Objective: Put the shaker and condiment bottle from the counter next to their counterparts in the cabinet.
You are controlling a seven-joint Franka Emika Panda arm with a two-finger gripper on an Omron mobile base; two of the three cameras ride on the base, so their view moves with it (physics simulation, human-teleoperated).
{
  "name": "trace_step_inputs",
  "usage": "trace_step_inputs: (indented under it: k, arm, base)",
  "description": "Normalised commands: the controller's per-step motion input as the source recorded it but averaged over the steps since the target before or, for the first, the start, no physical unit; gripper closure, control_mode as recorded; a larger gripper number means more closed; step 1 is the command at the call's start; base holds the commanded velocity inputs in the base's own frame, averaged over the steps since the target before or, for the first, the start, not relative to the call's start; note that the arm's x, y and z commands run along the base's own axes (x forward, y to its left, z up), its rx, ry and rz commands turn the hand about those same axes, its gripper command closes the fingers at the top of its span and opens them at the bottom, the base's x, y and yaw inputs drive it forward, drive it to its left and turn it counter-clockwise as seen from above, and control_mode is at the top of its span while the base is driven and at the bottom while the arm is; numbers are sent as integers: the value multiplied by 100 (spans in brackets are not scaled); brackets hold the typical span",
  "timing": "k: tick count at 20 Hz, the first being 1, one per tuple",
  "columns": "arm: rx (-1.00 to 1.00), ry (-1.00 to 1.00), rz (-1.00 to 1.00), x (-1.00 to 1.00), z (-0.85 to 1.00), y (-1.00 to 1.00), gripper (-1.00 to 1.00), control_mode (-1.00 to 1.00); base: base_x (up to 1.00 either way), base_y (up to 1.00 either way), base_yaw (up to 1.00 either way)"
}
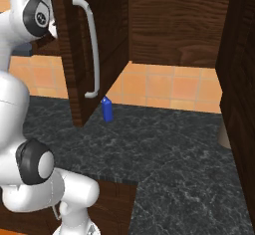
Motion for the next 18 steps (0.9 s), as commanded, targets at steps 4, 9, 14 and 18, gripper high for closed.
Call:
trace_step_inputs:
  k: [4, 9, 14, 18]
  arm:
    - [-2, 2, 0, 69, 10, 0, 100, -100]
    - [0, 2, 0, 68, 14, -5, 100, -100]
    - [0, 8, 0, 50, 5, -12, 100, -100]
    - [-1, 9, 0, 53, 0, -2, 100, -100]
  base:
    - [0, 0, 0]
    - [0, 0, 0]
    - [0, 0, 0]
    - [0, 0, 0]
